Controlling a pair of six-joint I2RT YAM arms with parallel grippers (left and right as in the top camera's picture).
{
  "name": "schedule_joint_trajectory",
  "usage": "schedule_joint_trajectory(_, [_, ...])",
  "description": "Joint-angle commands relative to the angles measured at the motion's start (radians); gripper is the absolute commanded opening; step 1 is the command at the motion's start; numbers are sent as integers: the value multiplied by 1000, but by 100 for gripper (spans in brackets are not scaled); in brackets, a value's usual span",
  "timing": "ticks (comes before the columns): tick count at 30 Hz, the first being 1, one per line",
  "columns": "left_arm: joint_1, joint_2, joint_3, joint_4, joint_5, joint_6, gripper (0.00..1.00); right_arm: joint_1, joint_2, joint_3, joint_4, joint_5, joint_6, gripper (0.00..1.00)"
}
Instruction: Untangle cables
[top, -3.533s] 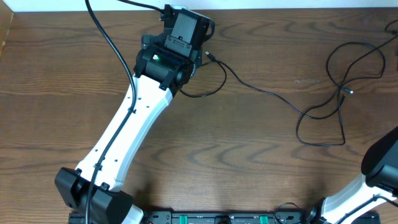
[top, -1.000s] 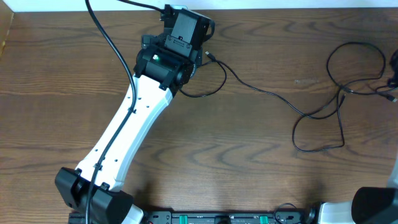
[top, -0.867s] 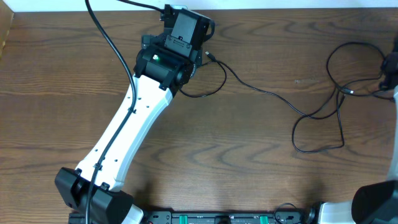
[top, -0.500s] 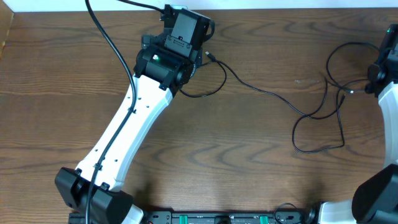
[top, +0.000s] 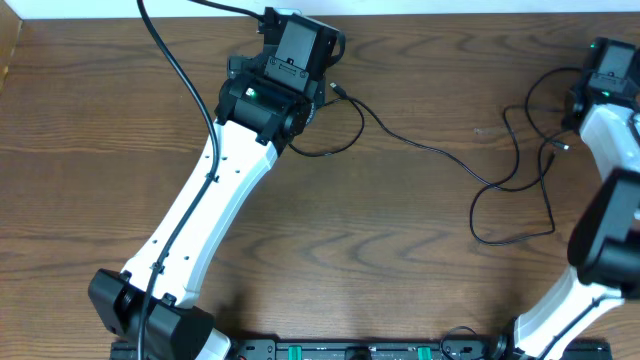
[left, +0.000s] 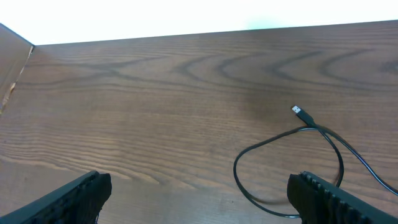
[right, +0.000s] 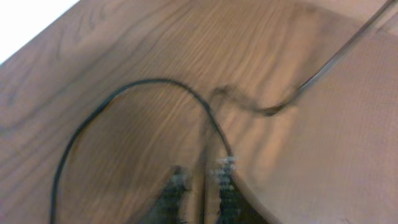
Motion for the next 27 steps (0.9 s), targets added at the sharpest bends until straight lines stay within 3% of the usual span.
schedule_joint_trajectory(1, [0,-12,2,-3,-2,-13,96,-4,103,82,8,-86,2,67])
schedule_joint_trajectory(2, [0,-12,1,-3,-2,-13,95,-5,124,93,4,-116,0,99])
schedule_joint_trajectory(12, [0,-12,2,-3,-2,-13,95,-4,100,102,-107,-174,-78,99])
schedule_joint_trajectory(21, [1,-12,2,-3,-2,-13,95,1,-160,101,-175,-270,-122,99])
schedule_joint_trajectory(27, [0,-12,1,-3,-2,-13,96,19,-342,101,-346,-356,-122,99])
